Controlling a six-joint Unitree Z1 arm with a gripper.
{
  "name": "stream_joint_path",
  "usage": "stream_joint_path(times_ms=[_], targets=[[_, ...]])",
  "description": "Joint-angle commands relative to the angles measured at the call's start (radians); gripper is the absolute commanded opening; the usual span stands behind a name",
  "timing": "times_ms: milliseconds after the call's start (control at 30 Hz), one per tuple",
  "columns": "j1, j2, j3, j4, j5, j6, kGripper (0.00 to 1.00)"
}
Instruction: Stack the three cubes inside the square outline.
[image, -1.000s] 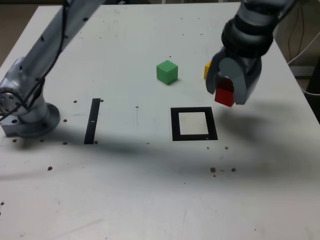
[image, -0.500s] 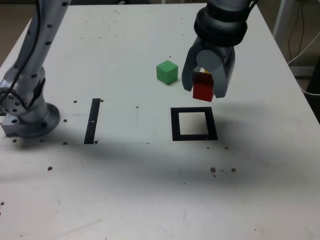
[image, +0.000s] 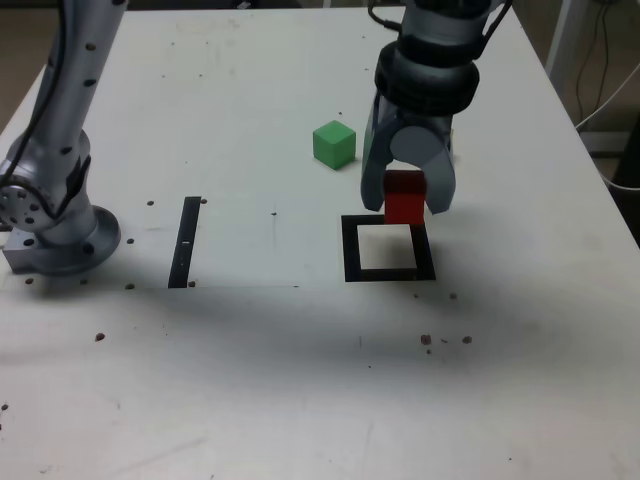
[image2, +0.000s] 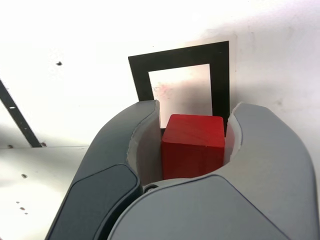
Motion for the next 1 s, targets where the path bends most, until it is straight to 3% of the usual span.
stream_joint_path(times_ms=[0, 967], targets=[[-0.001, -0.010, 0.013, -0.007, -0.001, -0.002, 0.39], [0.010, 0.016, 0.190, -0.162, -0.031, -0.018, 0.39]])
